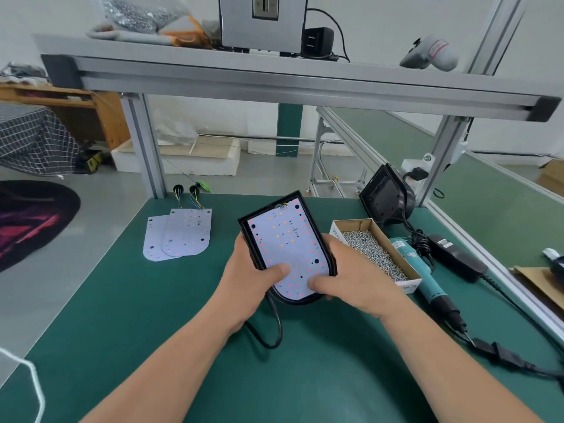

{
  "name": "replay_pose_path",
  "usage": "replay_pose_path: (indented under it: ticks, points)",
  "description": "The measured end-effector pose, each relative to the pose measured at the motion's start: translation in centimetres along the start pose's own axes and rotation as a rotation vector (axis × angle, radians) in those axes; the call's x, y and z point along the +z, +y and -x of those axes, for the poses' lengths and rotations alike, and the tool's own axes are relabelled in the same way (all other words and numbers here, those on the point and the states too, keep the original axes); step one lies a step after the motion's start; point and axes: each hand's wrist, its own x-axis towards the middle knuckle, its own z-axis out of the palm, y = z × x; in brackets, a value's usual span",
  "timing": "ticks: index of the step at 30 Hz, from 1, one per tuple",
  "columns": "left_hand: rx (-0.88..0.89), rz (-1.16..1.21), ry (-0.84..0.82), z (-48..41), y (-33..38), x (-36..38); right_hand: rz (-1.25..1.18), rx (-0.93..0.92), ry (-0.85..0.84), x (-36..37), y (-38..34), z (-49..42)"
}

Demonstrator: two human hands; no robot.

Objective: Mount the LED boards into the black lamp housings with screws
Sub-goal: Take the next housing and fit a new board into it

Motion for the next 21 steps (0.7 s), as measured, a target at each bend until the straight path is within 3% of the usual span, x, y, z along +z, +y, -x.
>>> replay_pose_path:
  ticks: [7,15,21]
  points:
    - [-0.02,0.049,-0.017,0.3,0.2,-0.1,-0.123,0.045,0.016,0.4,0.1,0.1]
    - [-0.046,-0.028,-0.004,0.9,0.5,0.6,-0.121,0.03,0.252,1.3,-0.3,-0.1]
    - [-0.106,-0.035,-0.016,0.9,0.7,0.6,-0.236,0.169,0.099,1.1,-0.1,-0.1]
